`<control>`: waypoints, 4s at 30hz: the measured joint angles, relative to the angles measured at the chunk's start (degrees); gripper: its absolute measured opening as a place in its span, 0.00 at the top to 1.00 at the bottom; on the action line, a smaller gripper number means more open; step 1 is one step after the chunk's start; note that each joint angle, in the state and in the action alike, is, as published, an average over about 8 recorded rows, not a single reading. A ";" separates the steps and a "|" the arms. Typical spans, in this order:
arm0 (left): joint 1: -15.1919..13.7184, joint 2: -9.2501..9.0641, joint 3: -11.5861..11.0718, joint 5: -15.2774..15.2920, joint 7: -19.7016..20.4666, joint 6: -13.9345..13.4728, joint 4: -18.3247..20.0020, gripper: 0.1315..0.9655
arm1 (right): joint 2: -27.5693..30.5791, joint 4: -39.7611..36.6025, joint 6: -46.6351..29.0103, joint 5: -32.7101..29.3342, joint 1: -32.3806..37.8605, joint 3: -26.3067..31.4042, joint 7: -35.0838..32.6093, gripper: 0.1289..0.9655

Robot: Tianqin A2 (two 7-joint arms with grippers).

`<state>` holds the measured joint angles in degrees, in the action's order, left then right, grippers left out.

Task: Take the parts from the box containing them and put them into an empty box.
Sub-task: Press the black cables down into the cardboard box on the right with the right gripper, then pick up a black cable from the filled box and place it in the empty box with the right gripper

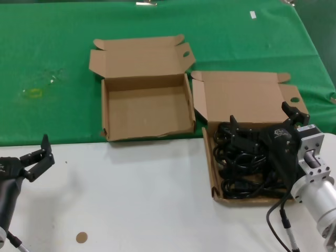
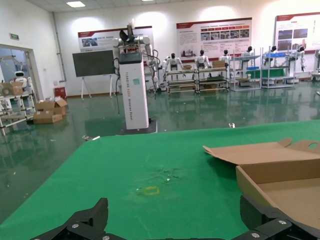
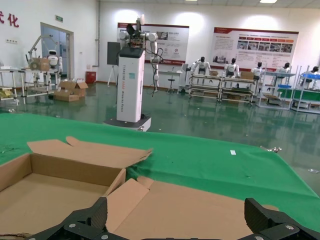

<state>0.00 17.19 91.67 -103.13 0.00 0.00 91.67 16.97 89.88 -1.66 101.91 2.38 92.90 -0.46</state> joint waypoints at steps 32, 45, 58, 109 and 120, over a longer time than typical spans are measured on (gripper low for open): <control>0.00 0.00 0.00 0.00 0.00 0.00 0.00 0.62 | 28.18 6.33 -3.59 9.82 4.21 13.41 6.10 0.00; 0.00 0.00 0.00 0.00 0.00 0.00 0.00 0.89 | 42.10 3.12 -31.72 5.02 11.06 13.15 1.18 0.00; 0.00 0.00 0.00 0.01 0.01 0.00 0.00 0.98 | 43.81 -4.47 -52.88 -5.77 24.81 18.29 -6.73 0.00; 0.00 0.00 0.00 0.02 0.02 0.00 0.00 0.99 | 30.34 -21.64 -61.68 -20.41 40.59 24.26 -18.66 0.73; 0.00 0.00 0.00 0.02 0.02 0.00 0.00 0.99 | 31.98 -19.51 -62.44 -20.14 39.50 23.52 -17.22 0.89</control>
<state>0.00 17.19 91.68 -103.11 0.02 0.00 91.67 48.95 70.37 -64.11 81.76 41.88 116.42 -17.68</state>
